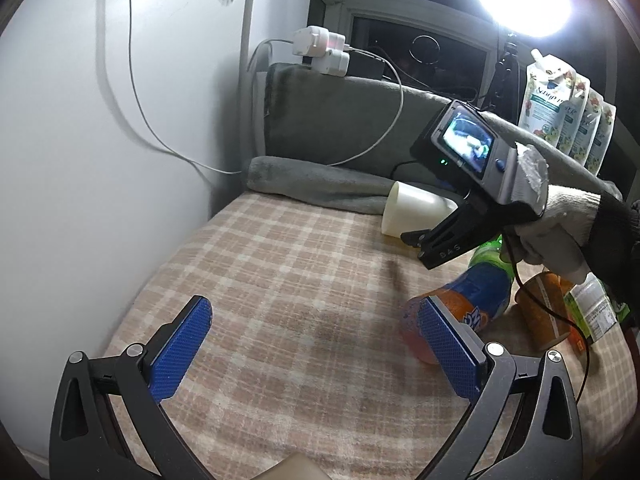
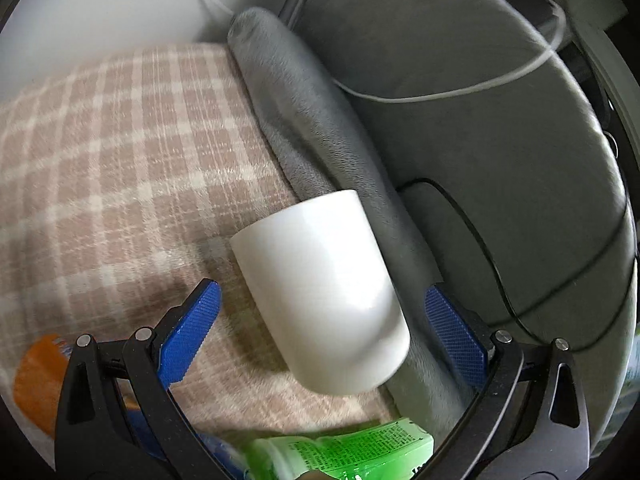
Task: Flip cup upright
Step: 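Close the right gripper around the white cup's body, then lift the white cup with the right gripper and rotate it rim up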
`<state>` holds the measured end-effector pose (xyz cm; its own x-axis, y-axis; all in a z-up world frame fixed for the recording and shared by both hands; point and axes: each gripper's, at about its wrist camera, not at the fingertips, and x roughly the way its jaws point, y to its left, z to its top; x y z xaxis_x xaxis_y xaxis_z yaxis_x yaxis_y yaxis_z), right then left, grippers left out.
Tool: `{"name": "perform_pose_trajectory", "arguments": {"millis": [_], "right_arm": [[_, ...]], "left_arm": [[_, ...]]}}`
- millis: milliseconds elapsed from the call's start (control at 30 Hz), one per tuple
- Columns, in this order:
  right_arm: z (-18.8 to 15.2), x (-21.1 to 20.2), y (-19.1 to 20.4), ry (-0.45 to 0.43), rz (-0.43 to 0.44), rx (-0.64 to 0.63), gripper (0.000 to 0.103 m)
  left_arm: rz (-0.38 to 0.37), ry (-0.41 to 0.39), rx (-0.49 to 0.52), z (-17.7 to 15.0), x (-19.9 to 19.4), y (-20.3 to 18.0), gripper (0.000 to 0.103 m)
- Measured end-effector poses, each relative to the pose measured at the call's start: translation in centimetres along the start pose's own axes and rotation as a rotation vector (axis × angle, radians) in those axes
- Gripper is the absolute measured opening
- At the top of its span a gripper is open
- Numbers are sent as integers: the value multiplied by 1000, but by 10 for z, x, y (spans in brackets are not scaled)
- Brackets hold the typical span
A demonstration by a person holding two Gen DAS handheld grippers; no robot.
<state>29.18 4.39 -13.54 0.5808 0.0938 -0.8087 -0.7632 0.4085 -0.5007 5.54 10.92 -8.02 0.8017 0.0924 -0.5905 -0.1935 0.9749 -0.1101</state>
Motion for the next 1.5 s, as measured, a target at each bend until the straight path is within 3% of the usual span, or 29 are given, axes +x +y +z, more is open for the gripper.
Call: {"name": "perform_pose_trajectory", "arguments": {"millis": [200,367,667,1067,1333,1500], "right_arm": [[14,17,2,33,-30,-38,103],[24,37,2,69,-38,-50,86],[20,36,1,23,-37,7,84],[26,-29,-35,-156,-50,236,82],[-14,-103,-30,-250,-48,344,82],[-71,-175,-34,-298,-23,419,82]], "left_arm": [[2,5,-3,0,3,2,102],[4,0,-8,-1,3,3,102],[6,-11,-4,-1,1,2,102],[2,-48,11,-1,-18,-4,102],[-33,-84,34,-3,-40,-16,102],[-60,-103,53,-8,-55,-26,102]]}}
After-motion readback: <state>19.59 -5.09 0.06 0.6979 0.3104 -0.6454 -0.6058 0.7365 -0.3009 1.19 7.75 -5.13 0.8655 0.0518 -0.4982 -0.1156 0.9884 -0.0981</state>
